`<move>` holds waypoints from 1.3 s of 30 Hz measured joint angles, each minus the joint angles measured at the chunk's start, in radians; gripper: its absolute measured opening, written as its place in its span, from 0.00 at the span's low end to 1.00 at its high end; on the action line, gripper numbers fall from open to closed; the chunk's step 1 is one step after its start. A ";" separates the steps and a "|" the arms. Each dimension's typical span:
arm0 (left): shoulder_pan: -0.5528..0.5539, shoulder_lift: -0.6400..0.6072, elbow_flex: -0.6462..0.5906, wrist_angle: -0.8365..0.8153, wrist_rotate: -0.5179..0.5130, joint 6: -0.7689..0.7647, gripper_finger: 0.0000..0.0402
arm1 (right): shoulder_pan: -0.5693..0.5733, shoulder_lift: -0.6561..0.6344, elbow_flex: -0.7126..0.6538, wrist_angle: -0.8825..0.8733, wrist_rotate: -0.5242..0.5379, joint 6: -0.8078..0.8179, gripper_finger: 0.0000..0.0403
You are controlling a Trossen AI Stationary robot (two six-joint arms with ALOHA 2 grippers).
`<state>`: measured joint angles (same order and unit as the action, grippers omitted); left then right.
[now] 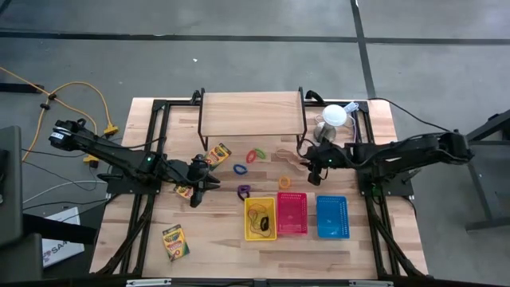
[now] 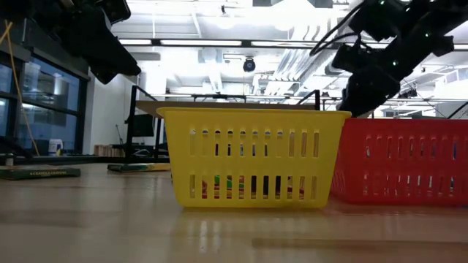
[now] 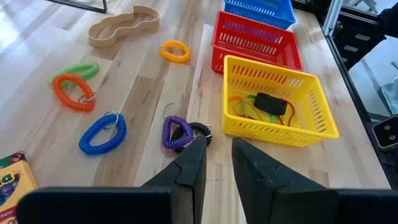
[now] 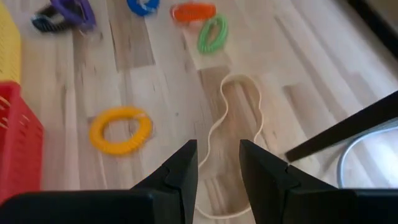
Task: Pick & Place Office Desk Supplies
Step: Put the white rubber band into the yellow bin
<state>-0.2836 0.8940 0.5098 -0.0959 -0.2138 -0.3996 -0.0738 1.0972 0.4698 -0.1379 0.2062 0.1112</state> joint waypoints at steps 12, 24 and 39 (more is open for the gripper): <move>0.000 0.000 0.000 0.000 0.000 0.000 0.18 | 0.000 0.150 0.000 0.000 -0.021 -0.033 0.27; 0.000 0.000 0.000 0.000 0.000 0.000 0.18 | 0.006 0.234 -0.001 0.027 -0.033 -0.037 0.27; 0.000 0.000 0.000 0.000 0.000 0.000 0.18 | 0.035 0.264 -0.002 0.043 -0.031 -0.029 0.27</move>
<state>-0.2840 0.8940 0.5098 -0.0960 -0.2138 -0.3996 -0.0383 1.3610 0.4683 -0.0950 0.1753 0.0818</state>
